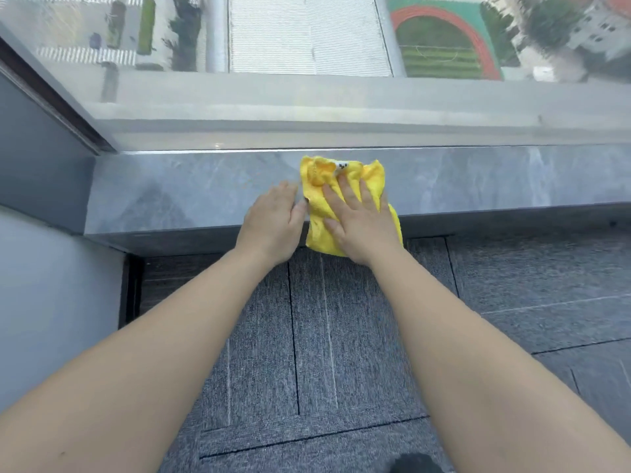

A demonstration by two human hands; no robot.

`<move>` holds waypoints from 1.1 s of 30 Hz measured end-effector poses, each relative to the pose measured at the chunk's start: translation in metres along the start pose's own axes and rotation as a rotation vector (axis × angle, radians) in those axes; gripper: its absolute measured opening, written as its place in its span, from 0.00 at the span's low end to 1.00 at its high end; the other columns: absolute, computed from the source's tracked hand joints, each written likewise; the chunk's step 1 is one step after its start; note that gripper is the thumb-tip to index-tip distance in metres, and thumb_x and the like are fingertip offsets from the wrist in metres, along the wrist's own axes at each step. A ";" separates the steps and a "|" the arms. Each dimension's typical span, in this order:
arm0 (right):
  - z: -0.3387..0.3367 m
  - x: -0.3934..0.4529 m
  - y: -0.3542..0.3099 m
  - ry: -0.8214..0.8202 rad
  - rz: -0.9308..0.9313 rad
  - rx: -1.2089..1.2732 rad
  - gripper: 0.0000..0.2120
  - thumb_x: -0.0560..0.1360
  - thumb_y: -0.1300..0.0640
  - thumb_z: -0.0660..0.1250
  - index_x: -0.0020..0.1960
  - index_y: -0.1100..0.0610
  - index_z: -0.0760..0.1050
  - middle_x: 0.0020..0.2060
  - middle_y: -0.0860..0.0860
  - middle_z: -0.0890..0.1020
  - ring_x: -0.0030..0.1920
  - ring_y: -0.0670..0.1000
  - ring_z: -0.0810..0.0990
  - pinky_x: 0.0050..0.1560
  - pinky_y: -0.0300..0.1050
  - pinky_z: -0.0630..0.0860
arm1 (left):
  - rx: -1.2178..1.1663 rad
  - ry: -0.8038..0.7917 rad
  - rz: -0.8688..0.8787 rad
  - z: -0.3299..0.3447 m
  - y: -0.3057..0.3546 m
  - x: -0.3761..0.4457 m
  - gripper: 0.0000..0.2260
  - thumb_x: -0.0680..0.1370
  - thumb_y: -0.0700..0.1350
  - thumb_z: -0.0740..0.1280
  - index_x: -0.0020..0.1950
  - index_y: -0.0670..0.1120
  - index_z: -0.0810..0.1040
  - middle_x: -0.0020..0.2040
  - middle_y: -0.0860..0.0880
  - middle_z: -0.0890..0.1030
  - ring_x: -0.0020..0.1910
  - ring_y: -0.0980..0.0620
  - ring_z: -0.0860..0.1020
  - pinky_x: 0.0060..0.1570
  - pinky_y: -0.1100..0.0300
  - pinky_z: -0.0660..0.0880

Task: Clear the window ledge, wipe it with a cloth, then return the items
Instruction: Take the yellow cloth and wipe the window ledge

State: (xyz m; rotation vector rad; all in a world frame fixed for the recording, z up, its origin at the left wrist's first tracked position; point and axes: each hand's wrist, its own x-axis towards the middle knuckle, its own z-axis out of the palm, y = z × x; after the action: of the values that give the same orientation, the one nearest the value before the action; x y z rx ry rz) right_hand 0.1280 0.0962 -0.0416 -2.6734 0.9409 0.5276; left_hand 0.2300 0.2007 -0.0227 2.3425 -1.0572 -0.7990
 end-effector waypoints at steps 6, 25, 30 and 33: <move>-0.010 0.003 0.042 -0.014 0.303 0.141 0.30 0.79 0.41 0.45 0.76 0.48 0.39 0.77 0.49 0.38 0.77 0.58 0.37 0.73 0.63 0.39 | -0.001 -0.008 0.029 0.015 0.020 0.009 0.20 0.80 0.46 0.51 0.69 0.39 0.64 0.71 0.40 0.67 0.70 0.43 0.64 0.69 0.51 0.59; -0.009 0.030 0.091 0.192 -0.221 -0.072 0.27 0.80 0.45 0.45 0.76 0.49 0.44 0.78 0.50 0.47 0.77 0.57 0.42 0.74 0.61 0.41 | 0.055 0.220 -0.099 0.058 0.062 0.026 0.28 0.72 0.49 0.47 0.66 0.35 0.67 0.69 0.36 0.69 0.69 0.41 0.66 0.68 0.50 0.59; -0.009 0.019 0.142 0.142 -0.233 -0.092 0.26 0.80 0.45 0.43 0.76 0.48 0.41 0.78 0.48 0.44 0.77 0.54 0.40 0.75 0.56 0.41 | 0.120 0.168 -0.052 0.091 0.099 0.040 0.25 0.72 0.49 0.47 0.64 0.37 0.68 0.65 0.36 0.71 0.65 0.40 0.68 0.64 0.48 0.62; -0.010 0.008 0.186 0.176 -0.106 -0.062 0.28 0.80 0.43 0.44 0.76 0.49 0.42 0.78 0.49 0.44 0.78 0.55 0.41 0.75 0.57 0.41 | 0.180 0.170 -0.023 0.106 0.115 0.049 0.20 0.76 0.47 0.50 0.62 0.37 0.68 0.63 0.38 0.72 0.63 0.38 0.68 0.62 0.47 0.63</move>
State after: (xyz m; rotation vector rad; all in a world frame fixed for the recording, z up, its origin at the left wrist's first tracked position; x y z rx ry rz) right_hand 0.0171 -0.0522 -0.0587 -2.8438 0.8333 0.3080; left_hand 0.1262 0.0761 -0.0473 2.5246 -1.0696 -0.5204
